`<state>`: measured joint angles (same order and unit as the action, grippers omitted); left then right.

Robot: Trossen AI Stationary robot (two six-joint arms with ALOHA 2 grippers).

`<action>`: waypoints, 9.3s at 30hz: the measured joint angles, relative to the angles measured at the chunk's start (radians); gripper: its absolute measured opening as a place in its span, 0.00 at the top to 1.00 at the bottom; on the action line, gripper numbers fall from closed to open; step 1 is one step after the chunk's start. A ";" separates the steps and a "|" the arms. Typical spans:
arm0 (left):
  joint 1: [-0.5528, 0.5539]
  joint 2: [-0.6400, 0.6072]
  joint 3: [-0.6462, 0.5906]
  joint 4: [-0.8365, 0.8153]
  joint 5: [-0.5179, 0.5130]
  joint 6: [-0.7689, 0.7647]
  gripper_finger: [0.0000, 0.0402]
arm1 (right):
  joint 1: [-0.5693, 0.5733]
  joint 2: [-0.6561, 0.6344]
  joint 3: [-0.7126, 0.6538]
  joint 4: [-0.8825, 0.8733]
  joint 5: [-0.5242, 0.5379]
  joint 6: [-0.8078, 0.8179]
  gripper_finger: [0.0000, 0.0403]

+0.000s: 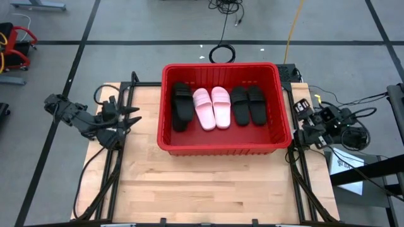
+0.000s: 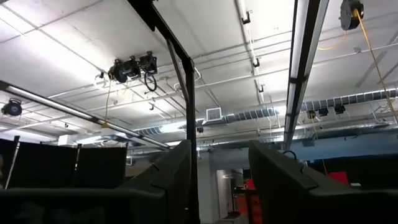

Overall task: Pick and place slides into bin
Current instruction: Return to home position

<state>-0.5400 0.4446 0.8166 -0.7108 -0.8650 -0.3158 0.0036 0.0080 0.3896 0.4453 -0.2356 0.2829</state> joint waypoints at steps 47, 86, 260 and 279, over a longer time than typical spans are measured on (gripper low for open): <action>0.000 -0.440 -0.647 0.730 0.186 0.315 0.54 | -0.002 -0.004 -0.375 0.521 -0.078 0.069 0.63; 0.504 -0.438 -0.722 0.808 0.764 0.279 0.54 | -0.002 -0.003 -0.376 0.455 0.004 0.047 0.63; 0.551 -0.425 -0.807 0.758 0.811 0.285 0.54 | -0.002 -0.003 -0.376 0.063 0.051 -0.041 0.63; 0.551 -0.425 -0.806 0.759 0.811 0.285 0.54 | -0.002 -0.003 -0.376 0.063 0.052 -0.041 0.63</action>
<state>0.0113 0.0193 0.0105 0.0478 -0.0544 -0.0307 0.0021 0.0048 0.0135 0.5084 -0.1841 0.2424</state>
